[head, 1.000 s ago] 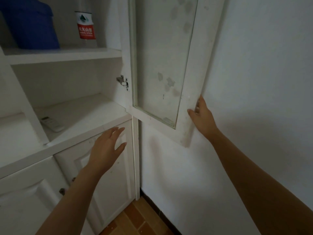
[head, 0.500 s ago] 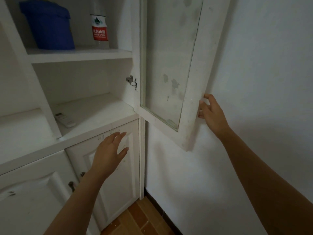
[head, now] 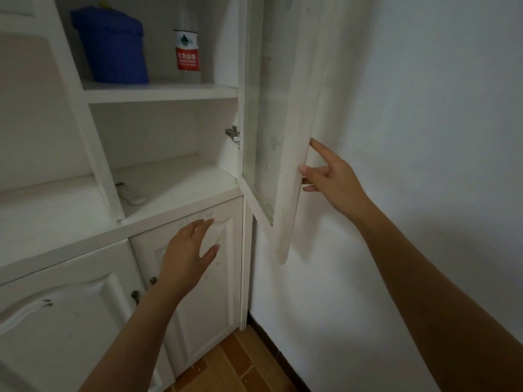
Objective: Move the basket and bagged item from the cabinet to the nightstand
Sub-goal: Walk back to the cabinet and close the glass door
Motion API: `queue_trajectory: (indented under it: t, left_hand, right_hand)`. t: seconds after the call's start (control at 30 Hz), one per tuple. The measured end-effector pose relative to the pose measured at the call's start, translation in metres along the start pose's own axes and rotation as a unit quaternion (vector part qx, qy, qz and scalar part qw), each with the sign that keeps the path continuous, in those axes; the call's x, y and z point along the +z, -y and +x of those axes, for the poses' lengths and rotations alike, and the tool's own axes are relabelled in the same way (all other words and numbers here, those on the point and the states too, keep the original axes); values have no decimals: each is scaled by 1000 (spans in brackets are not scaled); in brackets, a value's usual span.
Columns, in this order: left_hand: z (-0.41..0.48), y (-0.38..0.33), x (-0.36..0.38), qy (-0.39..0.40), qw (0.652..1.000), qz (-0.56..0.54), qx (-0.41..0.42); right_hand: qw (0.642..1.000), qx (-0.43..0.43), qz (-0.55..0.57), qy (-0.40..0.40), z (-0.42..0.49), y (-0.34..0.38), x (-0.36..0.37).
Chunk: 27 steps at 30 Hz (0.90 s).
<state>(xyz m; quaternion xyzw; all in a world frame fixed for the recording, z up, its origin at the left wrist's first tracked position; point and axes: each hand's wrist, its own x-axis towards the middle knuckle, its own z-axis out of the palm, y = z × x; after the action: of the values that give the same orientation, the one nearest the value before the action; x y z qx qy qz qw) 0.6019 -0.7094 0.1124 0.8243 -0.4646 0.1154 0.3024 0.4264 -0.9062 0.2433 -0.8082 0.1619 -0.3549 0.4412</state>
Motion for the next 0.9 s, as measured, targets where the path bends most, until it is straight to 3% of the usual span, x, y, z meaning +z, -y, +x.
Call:
queue_trajectory:
  t: [0.4,0.67,0.9]
  left_hand:
    - [-15,-20,11,-24,993,55,102]
    - [-7,-24,7,-52,999,3,12]
    - [-6,-4,5,-112,993,40,10]
  right_hand:
    - [992,-91,-31,76,9,29,68]
    - [986,-108,-58,110,21,44,100]
    - [972,-167,-100,132,39,38,116]
